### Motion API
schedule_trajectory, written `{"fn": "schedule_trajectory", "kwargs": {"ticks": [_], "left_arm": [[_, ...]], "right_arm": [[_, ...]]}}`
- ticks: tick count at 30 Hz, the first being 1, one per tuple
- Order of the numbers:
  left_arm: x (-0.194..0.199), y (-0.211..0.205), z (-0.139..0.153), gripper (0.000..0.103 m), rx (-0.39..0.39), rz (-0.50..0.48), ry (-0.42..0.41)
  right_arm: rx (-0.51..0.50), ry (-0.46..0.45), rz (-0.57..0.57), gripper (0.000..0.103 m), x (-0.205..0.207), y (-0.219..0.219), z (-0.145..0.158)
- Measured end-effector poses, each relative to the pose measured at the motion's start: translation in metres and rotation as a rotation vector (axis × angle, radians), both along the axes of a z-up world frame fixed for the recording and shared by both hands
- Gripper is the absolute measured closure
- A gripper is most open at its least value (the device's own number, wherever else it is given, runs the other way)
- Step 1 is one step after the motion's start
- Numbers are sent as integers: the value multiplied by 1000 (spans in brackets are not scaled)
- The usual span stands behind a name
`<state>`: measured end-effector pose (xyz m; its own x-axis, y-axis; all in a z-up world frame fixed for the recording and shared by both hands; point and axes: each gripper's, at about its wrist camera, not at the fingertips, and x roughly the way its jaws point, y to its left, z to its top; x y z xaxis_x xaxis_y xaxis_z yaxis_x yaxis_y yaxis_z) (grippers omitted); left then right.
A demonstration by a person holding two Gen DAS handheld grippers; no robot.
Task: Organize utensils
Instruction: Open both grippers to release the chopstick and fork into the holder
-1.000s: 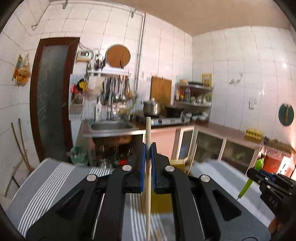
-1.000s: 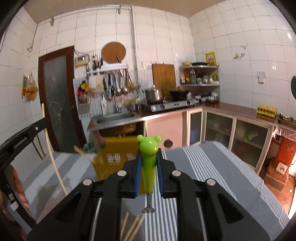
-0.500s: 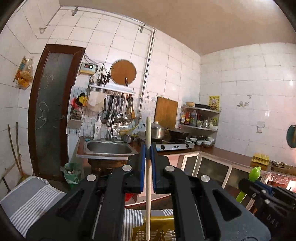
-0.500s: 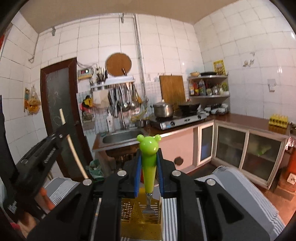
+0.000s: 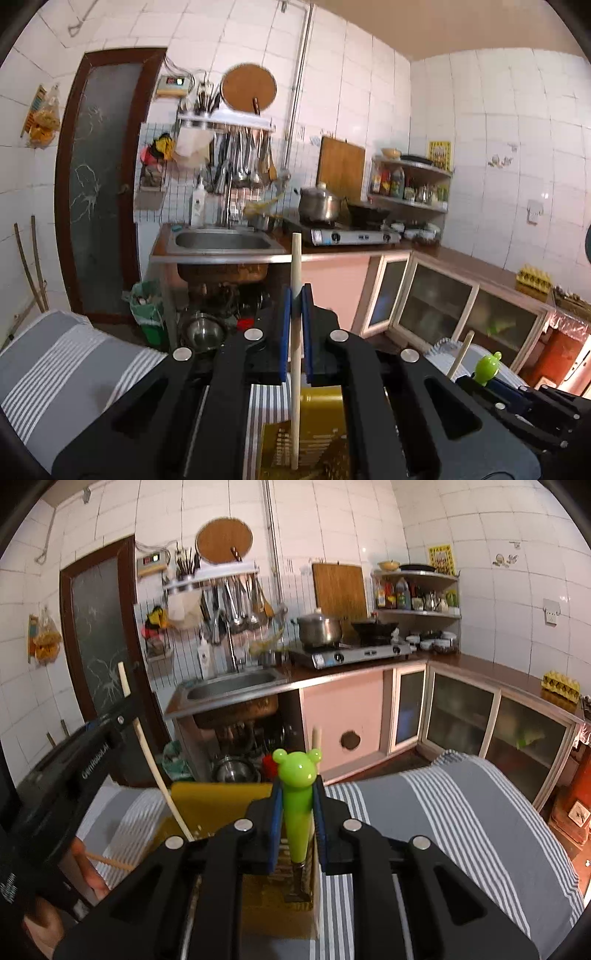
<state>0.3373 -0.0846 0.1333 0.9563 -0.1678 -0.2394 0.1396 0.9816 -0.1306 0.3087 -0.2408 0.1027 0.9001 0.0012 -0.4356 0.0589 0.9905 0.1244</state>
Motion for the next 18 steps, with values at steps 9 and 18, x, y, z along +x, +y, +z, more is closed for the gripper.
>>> {"fn": "schedule_trajectory", "kwargs": {"ticks": [9,18], "left_arm": [[-25,21,4,46,31,-11,93],[-98,53,13,5,100,4,112]], "right_arm": [[-44,7,-18,47,-23,-4,5],[-42,-13,-67,36,-98,-19,16]]}}
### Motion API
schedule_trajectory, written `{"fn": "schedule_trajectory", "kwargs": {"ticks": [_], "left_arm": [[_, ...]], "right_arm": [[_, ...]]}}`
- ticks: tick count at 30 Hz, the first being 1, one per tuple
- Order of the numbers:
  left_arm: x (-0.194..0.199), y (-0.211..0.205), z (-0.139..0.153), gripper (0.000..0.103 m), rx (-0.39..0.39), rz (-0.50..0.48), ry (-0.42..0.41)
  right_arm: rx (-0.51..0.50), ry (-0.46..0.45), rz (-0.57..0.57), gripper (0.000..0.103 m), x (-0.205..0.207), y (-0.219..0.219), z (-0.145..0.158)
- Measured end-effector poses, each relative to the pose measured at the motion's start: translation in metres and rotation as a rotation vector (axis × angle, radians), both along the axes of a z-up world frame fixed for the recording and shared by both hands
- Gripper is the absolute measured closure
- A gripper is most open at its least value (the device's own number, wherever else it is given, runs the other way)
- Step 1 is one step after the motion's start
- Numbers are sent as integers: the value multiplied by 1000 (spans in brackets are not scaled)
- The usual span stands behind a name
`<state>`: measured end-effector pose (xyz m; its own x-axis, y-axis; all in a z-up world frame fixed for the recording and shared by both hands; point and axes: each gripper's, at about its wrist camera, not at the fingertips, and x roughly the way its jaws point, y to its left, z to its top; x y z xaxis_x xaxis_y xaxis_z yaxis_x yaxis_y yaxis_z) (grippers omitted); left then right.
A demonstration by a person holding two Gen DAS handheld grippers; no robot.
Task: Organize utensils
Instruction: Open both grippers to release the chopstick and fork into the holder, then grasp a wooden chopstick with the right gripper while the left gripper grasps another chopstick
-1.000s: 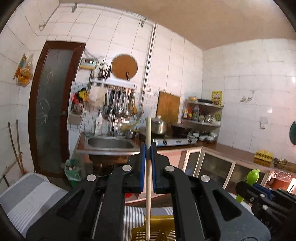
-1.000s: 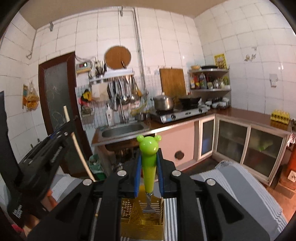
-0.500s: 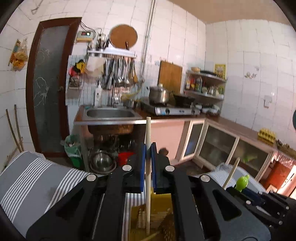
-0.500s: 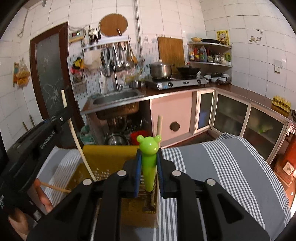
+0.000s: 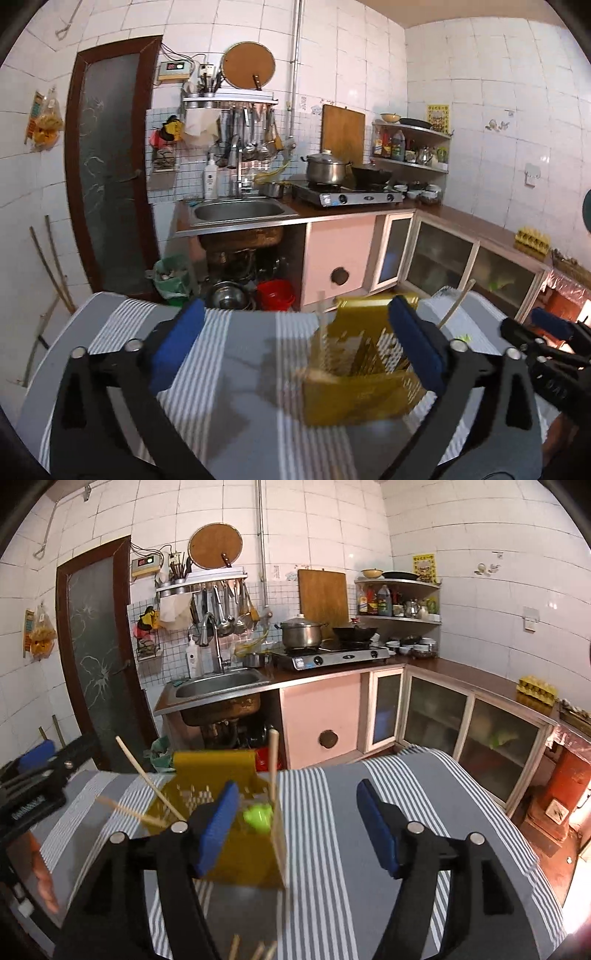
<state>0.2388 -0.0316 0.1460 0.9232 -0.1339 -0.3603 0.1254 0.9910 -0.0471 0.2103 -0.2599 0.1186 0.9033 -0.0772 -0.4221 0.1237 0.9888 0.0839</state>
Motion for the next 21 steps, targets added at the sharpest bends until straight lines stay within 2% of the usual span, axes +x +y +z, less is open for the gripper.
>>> {"fn": "schedule_trajectory", "kwargs": {"ticks": [4,8,15,21], "left_arm": [[-20,15,-22,5,-2,9,66],[-34,27,-59,5,-5,25,154],[-38,22,-120,5,13,28,305],[-30,17,-158,5,46,38,393]], "right_arm": [[4,37,-14,35,-30,0,-24],[19,108,-4,35,-51,8,-61],[53,216,-15,35,-59,13,-121],[35,280,-22,35,-55,21,-155]]}}
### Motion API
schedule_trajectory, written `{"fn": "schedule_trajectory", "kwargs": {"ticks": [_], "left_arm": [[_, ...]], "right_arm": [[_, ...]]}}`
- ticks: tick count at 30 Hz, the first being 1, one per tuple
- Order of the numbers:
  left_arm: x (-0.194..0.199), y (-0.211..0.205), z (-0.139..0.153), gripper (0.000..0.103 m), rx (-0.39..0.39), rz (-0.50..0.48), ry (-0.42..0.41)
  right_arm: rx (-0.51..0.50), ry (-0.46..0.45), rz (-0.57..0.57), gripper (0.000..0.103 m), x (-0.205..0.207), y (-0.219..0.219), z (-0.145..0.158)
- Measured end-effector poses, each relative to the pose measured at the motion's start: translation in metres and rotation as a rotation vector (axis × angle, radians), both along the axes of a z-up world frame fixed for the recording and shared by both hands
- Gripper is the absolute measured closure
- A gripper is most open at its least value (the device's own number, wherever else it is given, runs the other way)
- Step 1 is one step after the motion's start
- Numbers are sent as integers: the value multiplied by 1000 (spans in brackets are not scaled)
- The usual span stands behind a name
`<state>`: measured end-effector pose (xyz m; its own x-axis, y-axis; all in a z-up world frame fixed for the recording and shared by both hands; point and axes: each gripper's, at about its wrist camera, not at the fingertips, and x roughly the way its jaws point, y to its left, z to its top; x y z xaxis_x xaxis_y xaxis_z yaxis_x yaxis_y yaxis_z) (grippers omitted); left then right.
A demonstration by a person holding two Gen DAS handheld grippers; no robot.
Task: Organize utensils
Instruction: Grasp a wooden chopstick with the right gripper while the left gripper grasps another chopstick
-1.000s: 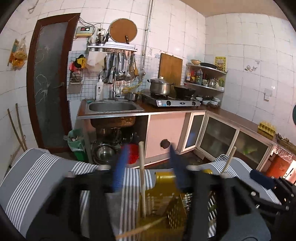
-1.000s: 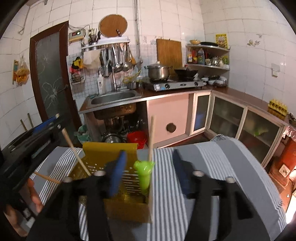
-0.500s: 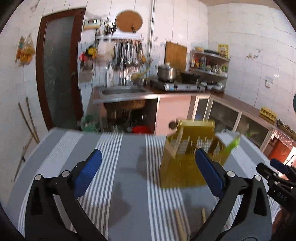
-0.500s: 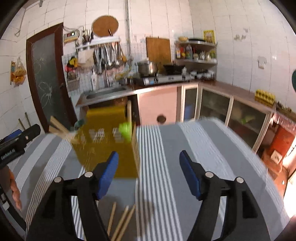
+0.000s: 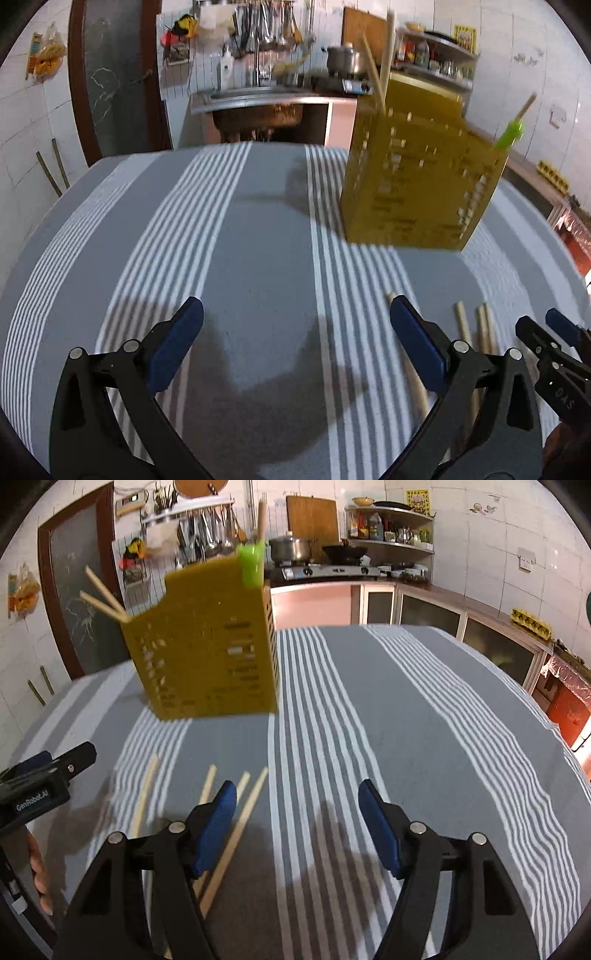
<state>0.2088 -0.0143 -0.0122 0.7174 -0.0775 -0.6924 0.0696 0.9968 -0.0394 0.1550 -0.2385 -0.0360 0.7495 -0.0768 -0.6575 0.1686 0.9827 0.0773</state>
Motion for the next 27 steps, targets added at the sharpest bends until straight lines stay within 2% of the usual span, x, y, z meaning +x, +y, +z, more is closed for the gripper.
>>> {"fn": "schedule_trajectory", "kwargs": {"ticks": [9,11,14,17,20,22,27], "left_arm": [[7,-2,-18,5,-22,2,64],[8,-7,-18,5,-6,-7,64],[6,-10,-17,5,-8,-16,61],[1,-14,-18,5,-21,-26,72],[0,-18,-21,5,-30,-36,96],[-1,-20,-23,5,-32,-38,104],[-5,-26,-25,5,-21,-63,123]], "right_arm": [[11,74,1,37,13,1,-16],[35,103,4,41,16,1,-20],[32,126,13,47,18,7,-23],[20,138,32,59,19,14,-24],[15,139,59,73,19,19,-24],[15,138,76,86,20,21,-23],[3,135,107,90,16,15,-23]]}}
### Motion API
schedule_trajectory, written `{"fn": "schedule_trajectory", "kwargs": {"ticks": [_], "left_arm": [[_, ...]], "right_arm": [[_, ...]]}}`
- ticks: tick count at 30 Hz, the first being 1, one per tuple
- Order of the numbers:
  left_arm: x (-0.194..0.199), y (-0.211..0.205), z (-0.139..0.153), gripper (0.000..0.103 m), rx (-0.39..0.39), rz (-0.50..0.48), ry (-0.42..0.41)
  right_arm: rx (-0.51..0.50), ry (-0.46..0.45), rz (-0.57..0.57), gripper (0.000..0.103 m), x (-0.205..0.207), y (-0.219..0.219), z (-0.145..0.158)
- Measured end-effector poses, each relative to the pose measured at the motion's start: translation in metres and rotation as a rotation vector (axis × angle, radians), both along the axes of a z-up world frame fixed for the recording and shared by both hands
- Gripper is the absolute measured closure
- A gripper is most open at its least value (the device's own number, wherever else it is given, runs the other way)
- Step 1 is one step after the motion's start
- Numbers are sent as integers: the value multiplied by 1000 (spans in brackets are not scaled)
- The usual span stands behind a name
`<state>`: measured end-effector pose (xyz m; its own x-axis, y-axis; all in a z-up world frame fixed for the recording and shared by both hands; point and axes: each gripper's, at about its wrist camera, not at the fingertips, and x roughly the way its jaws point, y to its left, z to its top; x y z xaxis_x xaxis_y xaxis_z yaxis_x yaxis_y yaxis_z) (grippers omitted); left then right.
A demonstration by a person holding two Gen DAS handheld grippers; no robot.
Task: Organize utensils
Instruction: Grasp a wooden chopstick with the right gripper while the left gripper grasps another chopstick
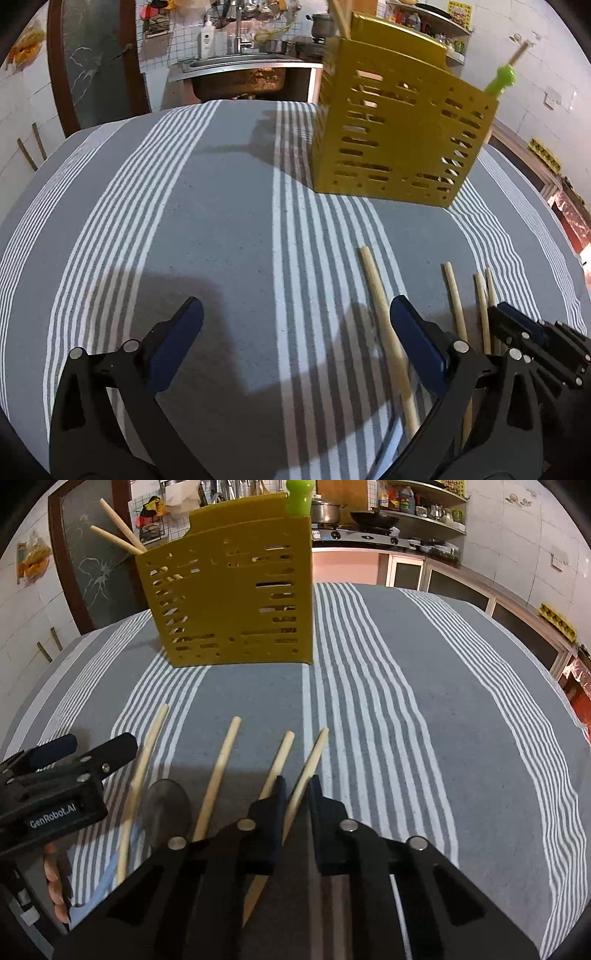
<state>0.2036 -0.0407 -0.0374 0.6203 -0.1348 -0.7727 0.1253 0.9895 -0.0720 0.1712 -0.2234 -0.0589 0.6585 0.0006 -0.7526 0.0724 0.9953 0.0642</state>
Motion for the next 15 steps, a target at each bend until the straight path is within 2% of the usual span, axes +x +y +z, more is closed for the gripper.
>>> {"fn": "schedule_trajectory", "kwargs": {"ticks": [3,6,8,10,15], "left_arm": [[1,-9,-4,8,20,-30,26],[2,-15,-9,17,36,-53,55],[0,-18,-9,21,44,-59,45],[-2,-18,-9,29,33,-64,43],[-3,-26,-8,42,25,-73,51]], "right_arm": [[6,-3,4,90,-1,-4,0],[1,-9,-5,90,-2,-11,0],[21,-11,-7,90,-2,-15,-1],[38,-14,-8,90,-1,-18,-2],[32,-18,-13,90,0,-15,-2]]}}
